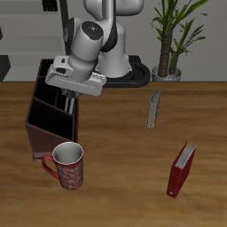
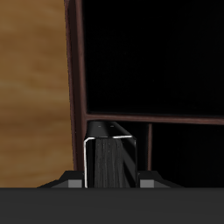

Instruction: Place the striped book into the right desk caddy's front compartment

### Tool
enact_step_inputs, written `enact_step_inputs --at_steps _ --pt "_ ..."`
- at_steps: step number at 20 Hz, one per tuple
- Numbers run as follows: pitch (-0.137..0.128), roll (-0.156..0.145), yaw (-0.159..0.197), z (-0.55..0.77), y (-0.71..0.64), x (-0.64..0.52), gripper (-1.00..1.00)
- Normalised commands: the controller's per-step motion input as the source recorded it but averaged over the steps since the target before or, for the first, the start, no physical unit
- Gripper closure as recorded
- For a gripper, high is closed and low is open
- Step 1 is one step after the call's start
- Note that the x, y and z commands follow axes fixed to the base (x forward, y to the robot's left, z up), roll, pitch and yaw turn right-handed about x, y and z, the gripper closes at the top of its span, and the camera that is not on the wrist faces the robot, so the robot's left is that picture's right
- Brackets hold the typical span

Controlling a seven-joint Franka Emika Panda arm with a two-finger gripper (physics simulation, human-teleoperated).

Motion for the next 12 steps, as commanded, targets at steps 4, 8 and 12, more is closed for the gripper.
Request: enact_step_inputs --at_steps 4,8,12 --pt "-0.011 0.013 -0.011 0.14 0.06 0.0 -1.0" --pt "-0.019 0.023 0.015 0.13 0.08 0.03 -1.0" --pt "-0.031 0.031 0.009 0.19 0.13 0.01 -1.0"
